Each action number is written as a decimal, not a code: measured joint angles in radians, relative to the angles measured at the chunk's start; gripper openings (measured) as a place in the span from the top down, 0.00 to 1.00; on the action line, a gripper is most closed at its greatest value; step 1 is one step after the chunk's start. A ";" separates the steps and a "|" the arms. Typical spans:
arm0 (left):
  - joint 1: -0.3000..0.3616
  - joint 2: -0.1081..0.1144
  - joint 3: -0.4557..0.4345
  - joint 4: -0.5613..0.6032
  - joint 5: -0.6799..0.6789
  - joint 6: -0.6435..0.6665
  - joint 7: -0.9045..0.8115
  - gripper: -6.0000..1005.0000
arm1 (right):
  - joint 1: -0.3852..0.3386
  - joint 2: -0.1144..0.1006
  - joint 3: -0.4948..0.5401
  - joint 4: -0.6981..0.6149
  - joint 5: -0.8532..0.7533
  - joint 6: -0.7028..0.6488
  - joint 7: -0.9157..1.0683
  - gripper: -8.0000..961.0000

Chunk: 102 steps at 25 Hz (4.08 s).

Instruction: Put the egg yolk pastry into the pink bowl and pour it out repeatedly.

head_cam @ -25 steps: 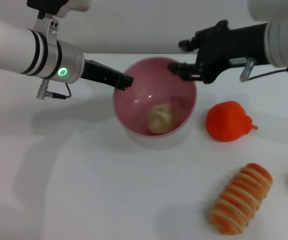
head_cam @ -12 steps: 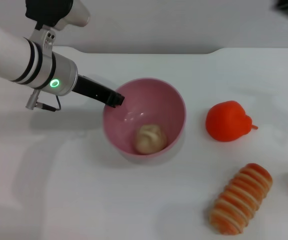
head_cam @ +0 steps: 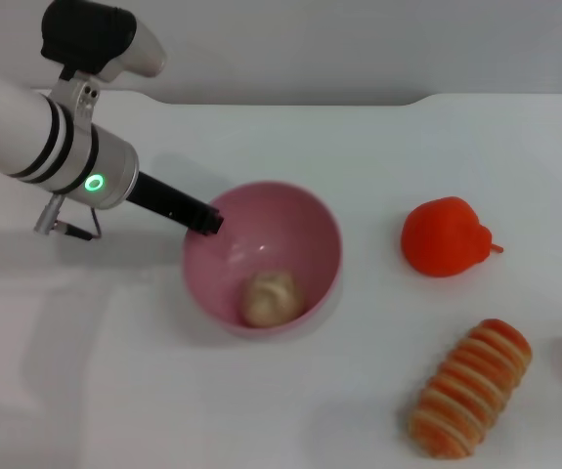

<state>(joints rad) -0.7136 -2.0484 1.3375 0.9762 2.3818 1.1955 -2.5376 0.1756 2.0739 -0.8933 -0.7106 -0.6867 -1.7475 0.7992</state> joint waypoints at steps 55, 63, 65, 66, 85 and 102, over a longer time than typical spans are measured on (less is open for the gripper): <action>0.239 -0.030 0.286 -0.476 -2.508 0.057 2.335 0.39 | 0.135 0.003 -0.003 0.213 0.063 -0.026 -0.148 0.49; 0.384 -0.020 0.364 -0.486 -2.685 0.025 2.587 0.38 | 0.174 0.007 -0.002 0.373 0.252 0.056 -0.422 0.49; 0.411 -0.016 0.365 -0.486 -2.681 0.024 2.587 0.38 | 0.204 0.008 -0.006 0.439 0.297 0.054 -0.507 0.49; 0.420 -0.015 0.365 -0.486 -2.679 0.025 2.587 0.39 | 0.218 0.008 -0.009 0.465 0.308 0.052 -0.539 0.49; 0.521 -0.015 0.495 -0.460 -2.673 0.079 2.571 0.39 | 0.410 0.000 -0.012 0.524 0.309 0.190 -0.893 0.49; 0.506 -0.019 0.505 -0.431 -2.691 0.082 2.548 0.39 | 0.413 0.005 0.020 0.520 0.366 0.177 -0.843 0.49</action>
<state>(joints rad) -0.2071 -2.0678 1.8429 0.5452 -0.3091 1.2778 0.0099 0.5885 2.0786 -0.8738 -0.1907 -0.3204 -1.5708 -0.0434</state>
